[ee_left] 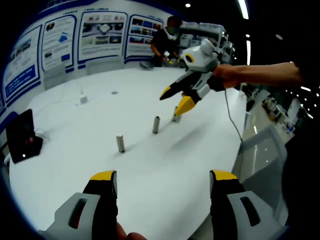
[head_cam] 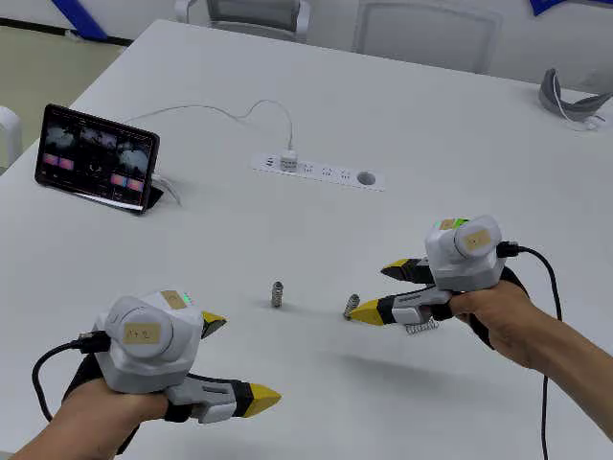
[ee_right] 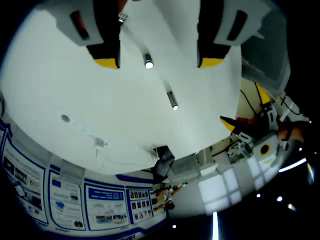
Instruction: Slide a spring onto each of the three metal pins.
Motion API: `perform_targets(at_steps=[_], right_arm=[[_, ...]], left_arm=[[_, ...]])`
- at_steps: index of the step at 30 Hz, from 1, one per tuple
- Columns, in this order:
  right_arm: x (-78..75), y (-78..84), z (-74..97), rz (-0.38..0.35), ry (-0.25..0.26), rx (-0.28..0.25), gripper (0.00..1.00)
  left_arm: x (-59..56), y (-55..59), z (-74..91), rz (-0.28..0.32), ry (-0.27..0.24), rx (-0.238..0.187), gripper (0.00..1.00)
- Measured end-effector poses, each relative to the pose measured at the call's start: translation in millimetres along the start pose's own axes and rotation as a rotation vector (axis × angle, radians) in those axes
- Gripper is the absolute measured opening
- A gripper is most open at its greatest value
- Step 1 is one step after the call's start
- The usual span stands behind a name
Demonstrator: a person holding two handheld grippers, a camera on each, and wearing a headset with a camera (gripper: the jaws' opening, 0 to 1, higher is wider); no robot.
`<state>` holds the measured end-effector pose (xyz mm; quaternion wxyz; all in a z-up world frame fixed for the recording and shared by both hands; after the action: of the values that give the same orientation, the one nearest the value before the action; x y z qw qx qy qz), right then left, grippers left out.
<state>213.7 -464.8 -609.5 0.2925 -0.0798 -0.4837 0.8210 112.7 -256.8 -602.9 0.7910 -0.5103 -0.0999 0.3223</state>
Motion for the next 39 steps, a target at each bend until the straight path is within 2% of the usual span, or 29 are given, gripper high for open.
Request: perform_targets(at_steps=[8,13,20,27,39], right_arm=[[9.8,5.4,11.3,-0.046,0.040,-0.059,0.64],[14.5,10.4,19.6,-0.099,0.073,-0.106,0.66],[21.0,19.1,36.2,-0.136,0.122,-0.138,0.68],[19.7,25.4,53.6,-0.164,0.171,-0.161,0.70],[28.1,34.0,76.4,-0.187,0.218,-0.181,0.73]], left_arm=[[-3.0,-0.8,-1.7,-0.008,0.008,0.005,0.77],[-3.8,-2.4,-3.2,-0.017,0.013,0.010,0.77],[-3.4,-4.9,-5.9,-0.021,0.014,0.006,0.78],[-9.4,-5.2,-11.7,-0.029,0.035,0.015,0.78],[-17.0,-10.9,-24.6,-0.037,0.062,0.015,0.79]])
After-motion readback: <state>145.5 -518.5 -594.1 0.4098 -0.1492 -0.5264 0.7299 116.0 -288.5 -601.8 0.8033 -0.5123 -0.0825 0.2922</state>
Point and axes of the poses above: the centre of the closed fingertips' face, and the gripper's own axes: z roughly backward along the fingers, x roughly to its left, y roughly out of its underside, the point moved 5 cm from there along z, roughly backward along the fingers, and after that the axes turned 10 degrees about -x, right-handed, at the moved point
